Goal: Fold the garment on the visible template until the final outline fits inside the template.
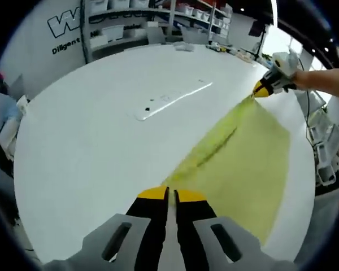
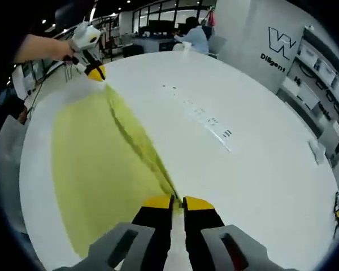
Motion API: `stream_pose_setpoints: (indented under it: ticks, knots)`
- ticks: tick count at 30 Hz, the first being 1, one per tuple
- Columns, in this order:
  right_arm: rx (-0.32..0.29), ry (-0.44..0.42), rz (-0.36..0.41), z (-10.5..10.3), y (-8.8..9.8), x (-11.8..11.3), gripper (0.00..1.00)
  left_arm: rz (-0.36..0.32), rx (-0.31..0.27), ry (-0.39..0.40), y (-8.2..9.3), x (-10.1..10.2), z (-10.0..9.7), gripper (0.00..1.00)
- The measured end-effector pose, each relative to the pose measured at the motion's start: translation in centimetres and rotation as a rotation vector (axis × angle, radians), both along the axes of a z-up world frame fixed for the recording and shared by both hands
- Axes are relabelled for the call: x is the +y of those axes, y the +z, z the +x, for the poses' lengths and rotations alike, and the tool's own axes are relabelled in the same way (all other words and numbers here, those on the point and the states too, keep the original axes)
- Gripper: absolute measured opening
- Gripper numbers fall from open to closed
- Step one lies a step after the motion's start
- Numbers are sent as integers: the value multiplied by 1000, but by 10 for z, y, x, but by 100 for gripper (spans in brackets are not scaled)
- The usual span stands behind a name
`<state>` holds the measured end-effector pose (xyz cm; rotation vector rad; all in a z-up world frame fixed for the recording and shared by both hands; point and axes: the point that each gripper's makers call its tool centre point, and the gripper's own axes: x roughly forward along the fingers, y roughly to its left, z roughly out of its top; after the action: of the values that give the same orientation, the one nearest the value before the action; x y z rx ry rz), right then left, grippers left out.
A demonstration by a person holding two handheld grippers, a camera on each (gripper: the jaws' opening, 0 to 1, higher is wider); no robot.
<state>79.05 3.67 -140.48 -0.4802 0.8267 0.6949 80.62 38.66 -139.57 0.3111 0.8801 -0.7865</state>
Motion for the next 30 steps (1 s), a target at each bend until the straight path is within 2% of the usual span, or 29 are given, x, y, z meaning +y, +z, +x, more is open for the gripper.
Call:
stream_pose_setpoints:
  ticks: [3,6,8,10,12,14,15,19,21,24,30]
  knots:
    - [-22,-20,13,-4,5,-5,11,2,3,24,2,13,-8,8]
    - [-14,-34,43,-16,7,-7,11,-3,9,28,3,22,-23,8]
    - [-22,-29,62,-26,9,-8,12,-38,11,28,8,23,-37,8]
    - [-23,-32,94,-38,10,-7,13,-104,9,37,13,19,-53,8]
    - [-27,-31,111,-51,12,-4,14,-131,18,40,14,19,-72,9]
    - [-16,1,152,-68,11,5,13,-133,13,43,12,20,-89,10]
    - [-21,5,154,-70,12,6,13,-158,14,62,12,19,-95,11]
    - [-20,6,188,-99,9,8,17,-205,21,89,7,17,-126,20]
    - [-17,-2,221,-111,8,9,19,-205,23,83,3,14,-141,21]
    - [-21,-12,249,-127,7,10,19,-211,23,93,-3,11,-157,23]
    - [-14,-45,299,-157,-4,11,22,-195,31,111,-22,7,-176,25]
